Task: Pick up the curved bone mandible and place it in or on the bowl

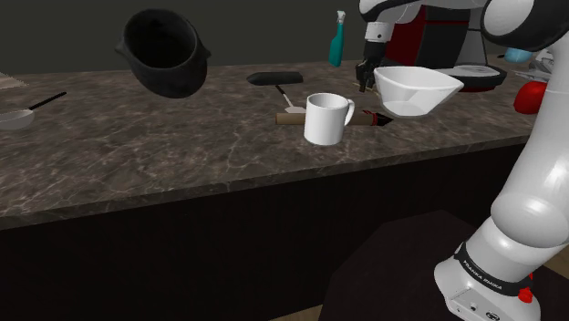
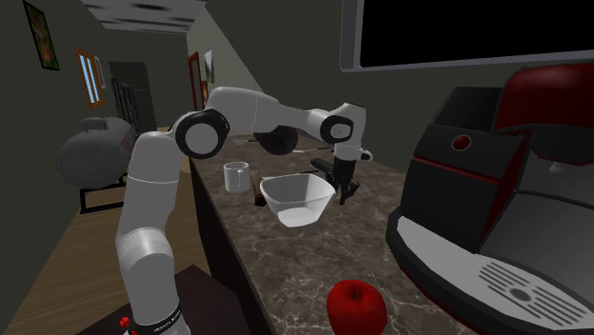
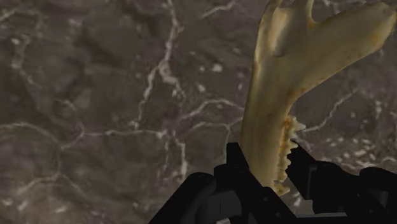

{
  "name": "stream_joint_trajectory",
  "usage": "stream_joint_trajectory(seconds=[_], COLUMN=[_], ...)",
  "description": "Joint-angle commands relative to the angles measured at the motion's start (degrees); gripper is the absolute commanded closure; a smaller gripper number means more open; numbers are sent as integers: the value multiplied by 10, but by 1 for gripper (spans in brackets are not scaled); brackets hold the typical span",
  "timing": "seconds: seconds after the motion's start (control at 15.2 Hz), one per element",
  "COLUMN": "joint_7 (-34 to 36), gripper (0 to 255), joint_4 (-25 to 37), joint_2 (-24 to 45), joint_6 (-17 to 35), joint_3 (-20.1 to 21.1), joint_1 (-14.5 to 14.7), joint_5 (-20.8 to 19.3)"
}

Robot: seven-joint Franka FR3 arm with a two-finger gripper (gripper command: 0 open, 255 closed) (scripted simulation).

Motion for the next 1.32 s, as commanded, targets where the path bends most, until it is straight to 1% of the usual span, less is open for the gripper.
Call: stream_joint_trajectory(seconds=[0.0,0.66,1.25], joint_7=[1,5,9], gripper=[255,255,255], joint_4=[7,93,195], joint_2=[0,6,28], joint_6=[-11,-90,-171], joint_3=[1,0,-1], joint_1=[1,-3,-11], joint_5=[1,1,6])
